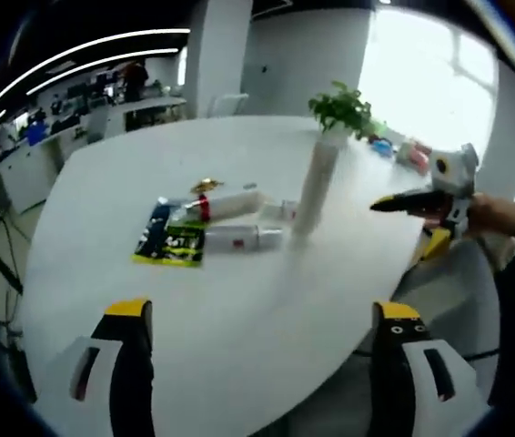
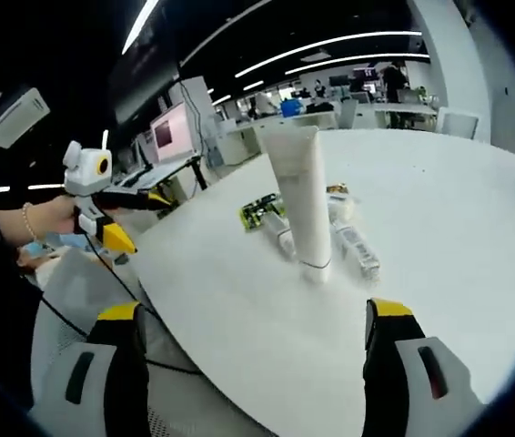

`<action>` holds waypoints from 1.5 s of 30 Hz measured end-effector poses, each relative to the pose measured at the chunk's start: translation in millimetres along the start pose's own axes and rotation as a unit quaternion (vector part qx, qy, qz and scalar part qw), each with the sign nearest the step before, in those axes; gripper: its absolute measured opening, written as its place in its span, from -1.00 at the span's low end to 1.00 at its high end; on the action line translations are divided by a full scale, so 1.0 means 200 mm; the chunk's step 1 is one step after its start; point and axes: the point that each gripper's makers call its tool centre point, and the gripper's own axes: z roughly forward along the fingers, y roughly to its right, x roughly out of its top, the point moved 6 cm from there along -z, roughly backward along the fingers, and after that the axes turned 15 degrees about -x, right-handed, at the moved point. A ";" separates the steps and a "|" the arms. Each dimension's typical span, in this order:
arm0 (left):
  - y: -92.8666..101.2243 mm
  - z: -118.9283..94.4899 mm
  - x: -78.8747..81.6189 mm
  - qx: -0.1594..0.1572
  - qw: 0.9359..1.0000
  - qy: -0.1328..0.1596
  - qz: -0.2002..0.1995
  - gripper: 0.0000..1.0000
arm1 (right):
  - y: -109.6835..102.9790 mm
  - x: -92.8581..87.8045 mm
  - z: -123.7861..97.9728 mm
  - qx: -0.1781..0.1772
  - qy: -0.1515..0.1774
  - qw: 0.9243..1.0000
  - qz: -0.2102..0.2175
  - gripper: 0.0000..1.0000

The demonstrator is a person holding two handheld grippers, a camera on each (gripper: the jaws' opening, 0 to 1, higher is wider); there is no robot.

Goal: Arrange the skincare products in the storage area until every visible bottle or jar stands upright without overlapping.

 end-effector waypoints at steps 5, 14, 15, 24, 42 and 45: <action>0.04 -0.04 -0.07 0.005 1.000 0.007 -0.007 0.92 | 0.00 -0.02 -0.04 -0.007 0.000 1.000 -0.001 0.99; 0.03 -0.10 -0.15 0.026 0.999 0.002 -0.024 0.98 | 0.00 -0.01 -0.05 -0.013 0.007 1.000 -0.006 0.99; 0.03 -0.10 -0.15 0.027 0.999 0.005 -0.023 0.98 | -0.01 -0.01 -0.05 -0.010 0.007 1.000 -0.005 0.99; 0.01 -0.11 -0.14 0.035 0.999 0.018 -0.027 0.94 | -0.01 -0.01 -0.05 -0.007 -0.002 1.000 -0.015 0.99; 0.02 -0.10 -0.14 0.029 0.999 0.019 -0.027 0.91 | 0.12 0.04 -0.02 -0.023 -0.014 0.999 -0.034 0.96; 0.01 -0.11 -0.14 0.030 0.999 0.024 -0.032 0.90 | 0.16 0.08 0.00 -0.026 -0.014 0.999 -0.037 0.94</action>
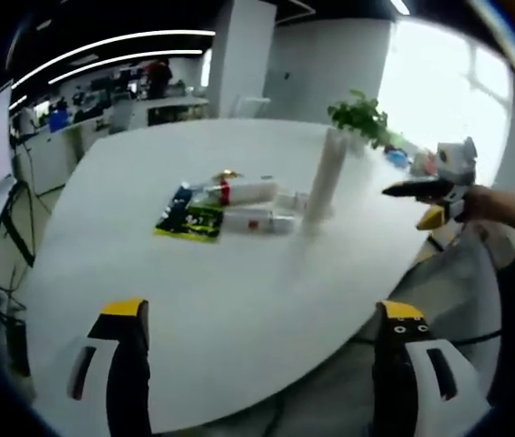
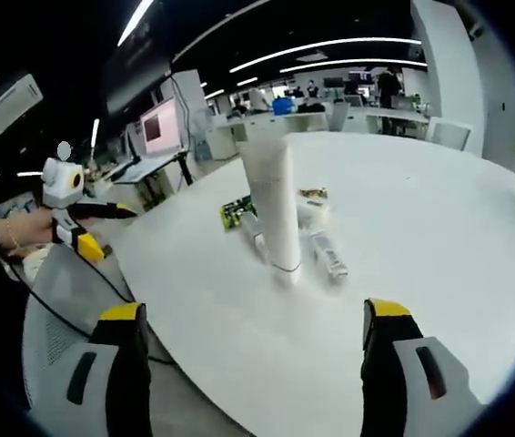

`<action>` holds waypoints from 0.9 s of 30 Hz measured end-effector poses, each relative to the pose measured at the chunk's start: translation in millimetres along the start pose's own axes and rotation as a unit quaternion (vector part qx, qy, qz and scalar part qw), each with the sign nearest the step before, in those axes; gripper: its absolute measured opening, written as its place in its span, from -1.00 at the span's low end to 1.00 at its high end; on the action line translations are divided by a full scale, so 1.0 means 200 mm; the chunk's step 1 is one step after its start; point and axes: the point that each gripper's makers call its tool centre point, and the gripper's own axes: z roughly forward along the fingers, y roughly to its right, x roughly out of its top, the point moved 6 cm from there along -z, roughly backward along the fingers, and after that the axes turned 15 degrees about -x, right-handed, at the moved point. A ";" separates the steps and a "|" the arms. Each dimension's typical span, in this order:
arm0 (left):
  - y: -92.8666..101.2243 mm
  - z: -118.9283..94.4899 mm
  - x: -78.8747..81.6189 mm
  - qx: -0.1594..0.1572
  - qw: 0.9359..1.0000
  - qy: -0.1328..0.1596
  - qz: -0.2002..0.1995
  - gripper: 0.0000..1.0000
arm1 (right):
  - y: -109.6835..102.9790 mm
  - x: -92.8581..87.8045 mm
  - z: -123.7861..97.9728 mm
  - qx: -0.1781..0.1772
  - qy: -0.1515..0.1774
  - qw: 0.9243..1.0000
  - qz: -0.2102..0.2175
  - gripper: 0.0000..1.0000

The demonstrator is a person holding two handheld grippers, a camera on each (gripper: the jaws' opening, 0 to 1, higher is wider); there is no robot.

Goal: Arrange the skincare products in the storage area until every visible bottle or jar stands upright without overlapping.

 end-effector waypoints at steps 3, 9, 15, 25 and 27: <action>0.00 0.00 0.00 0.001 1.000 0.000 -0.003 0.90 | 0.04 0.03 0.02 -0.005 0.000 1.000 -0.006 0.92; -0.01 0.03 0.01 -0.005 1.000 -0.013 0.007 0.89 | 0.15 0.08 0.07 -0.030 -0.010 0.999 -0.039 0.86; -0.04 0.04 0.01 -0.002 1.000 0.000 -0.006 0.87 | 0.23 0.13 0.11 -0.046 -0.020 0.997 -0.062 0.80; -0.06 0.07 -0.01 0.005 1.000 0.004 -0.021 0.86 | 0.32 0.23 0.22 -0.047 -0.048 0.992 -0.105 0.73; -0.06 0.07 -0.01 0.002 1.000 0.003 -0.025 0.86 | 0.34 0.25 0.26 -0.039 -0.053 0.992 -0.103 0.70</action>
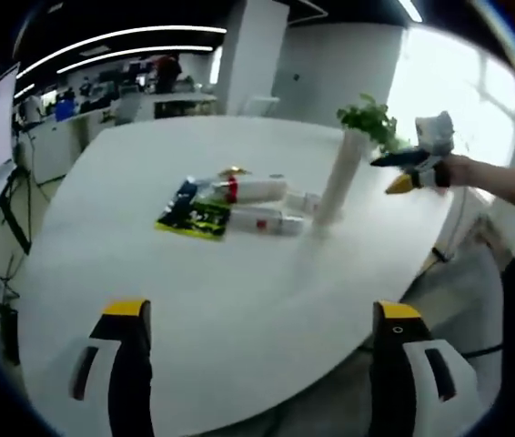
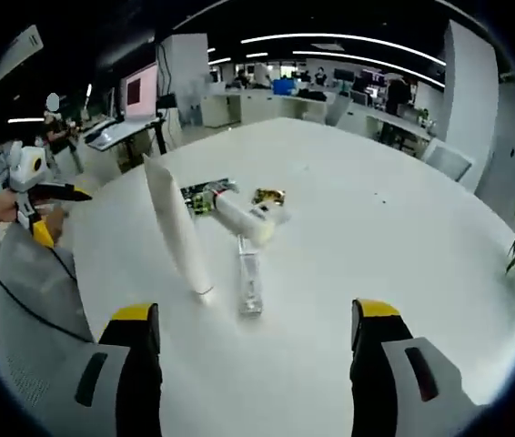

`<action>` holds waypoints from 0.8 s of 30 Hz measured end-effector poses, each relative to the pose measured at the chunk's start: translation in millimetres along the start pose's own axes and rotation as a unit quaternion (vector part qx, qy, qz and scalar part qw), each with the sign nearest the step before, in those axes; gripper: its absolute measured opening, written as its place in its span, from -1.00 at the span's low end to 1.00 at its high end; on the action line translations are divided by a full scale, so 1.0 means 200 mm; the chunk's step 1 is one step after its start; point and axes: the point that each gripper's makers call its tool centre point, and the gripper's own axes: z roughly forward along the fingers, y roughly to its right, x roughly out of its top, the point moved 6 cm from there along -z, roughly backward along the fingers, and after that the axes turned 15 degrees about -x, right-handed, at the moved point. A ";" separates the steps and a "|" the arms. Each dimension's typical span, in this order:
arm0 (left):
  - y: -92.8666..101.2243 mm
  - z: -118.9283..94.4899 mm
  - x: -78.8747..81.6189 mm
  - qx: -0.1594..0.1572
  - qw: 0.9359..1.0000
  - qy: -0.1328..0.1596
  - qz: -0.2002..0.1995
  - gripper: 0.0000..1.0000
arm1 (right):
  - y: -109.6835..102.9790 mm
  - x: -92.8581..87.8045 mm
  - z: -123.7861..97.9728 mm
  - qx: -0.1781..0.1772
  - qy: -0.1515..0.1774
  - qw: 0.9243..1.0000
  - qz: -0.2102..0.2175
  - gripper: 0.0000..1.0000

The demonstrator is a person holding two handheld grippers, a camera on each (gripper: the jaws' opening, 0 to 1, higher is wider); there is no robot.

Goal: Arrange the skincare products in the storage area until every visible bottle or jar stands upright without overlapping.

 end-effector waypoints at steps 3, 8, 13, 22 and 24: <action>-0.02 -0.01 0.00 0.000 1.000 0.004 -0.011 0.86 | 0.03 0.03 0.06 0.006 -0.004 1.000 -0.002 0.69; -0.03 -0.02 0.00 0.005 1.000 0.004 -0.009 0.85 | 0.10 0.04 0.16 0.006 -0.030 0.999 -0.035 0.69; -0.10 -0.04 -0.01 0.018 1.000 0.007 -0.022 0.83 | 0.14 0.08 0.21 0.008 -0.037 0.998 -0.044 0.69; -0.11 -0.04 0.04 0.028 0.998 0.029 -0.047 0.82 | 0.14 0.14 0.36 0.041 -0.052 0.995 -0.080 0.67; -0.11 -0.03 0.05 0.027 0.998 0.035 -0.049 0.82 | 0.16 0.14 0.41 0.044 -0.057 0.993 -0.095 0.66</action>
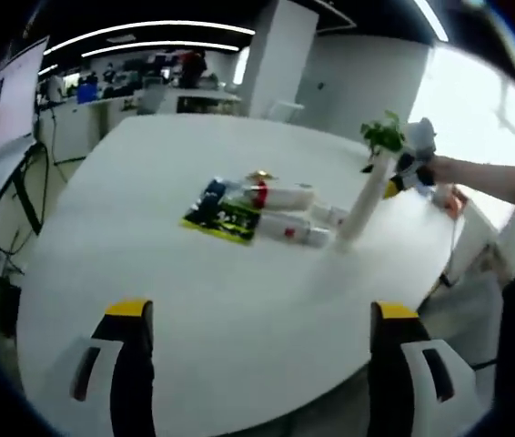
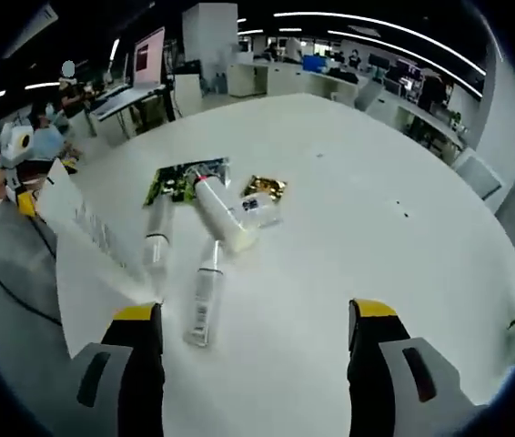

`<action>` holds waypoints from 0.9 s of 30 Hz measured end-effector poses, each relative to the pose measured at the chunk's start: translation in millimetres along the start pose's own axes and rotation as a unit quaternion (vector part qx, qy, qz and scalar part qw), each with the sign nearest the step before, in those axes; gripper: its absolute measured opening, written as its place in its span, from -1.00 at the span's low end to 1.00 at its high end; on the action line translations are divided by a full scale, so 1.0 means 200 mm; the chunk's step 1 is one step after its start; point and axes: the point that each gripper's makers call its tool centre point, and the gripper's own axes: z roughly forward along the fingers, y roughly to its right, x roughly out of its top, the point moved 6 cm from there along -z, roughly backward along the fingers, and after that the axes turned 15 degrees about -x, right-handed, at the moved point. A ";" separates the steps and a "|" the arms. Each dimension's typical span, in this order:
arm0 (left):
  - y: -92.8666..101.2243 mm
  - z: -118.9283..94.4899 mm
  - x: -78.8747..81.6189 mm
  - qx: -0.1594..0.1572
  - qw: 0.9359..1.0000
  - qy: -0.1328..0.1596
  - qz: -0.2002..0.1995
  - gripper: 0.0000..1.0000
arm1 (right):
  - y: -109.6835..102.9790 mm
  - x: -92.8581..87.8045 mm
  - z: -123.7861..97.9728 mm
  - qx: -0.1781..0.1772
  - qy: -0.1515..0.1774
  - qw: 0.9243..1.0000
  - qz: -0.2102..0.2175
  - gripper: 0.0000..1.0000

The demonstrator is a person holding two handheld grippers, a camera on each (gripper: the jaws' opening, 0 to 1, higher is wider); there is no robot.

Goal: Arrange the skincare products in the storage area until every visible bottle or jar stands upright without overlapping.

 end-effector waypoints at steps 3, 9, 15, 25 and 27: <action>0.01 0.01 0.01 -0.003 1.000 -0.004 0.003 0.82 | 0.00 0.03 0.00 0.006 -0.002 1.000 -0.011 0.65; 0.00 0.03 0.03 -0.010 1.000 -0.006 -0.008 0.80 | 0.02 0.07 0.09 0.025 -0.012 0.999 -0.044 0.60; -0.03 0.05 0.04 -0.013 1.000 -0.009 -0.012 0.79 | -0.02 0.13 0.16 0.047 -0.021 0.995 -0.081 0.51; -0.08 0.10 0.02 -0.016 0.999 -0.009 -0.030 0.78 | -0.09 0.26 0.31 0.087 -0.023 0.989 -0.115 0.50; -0.10 0.11 0.01 -0.017 0.999 -0.011 -0.032 0.77 | -0.11 0.29 0.34 0.099 -0.014 0.988 -0.114 0.50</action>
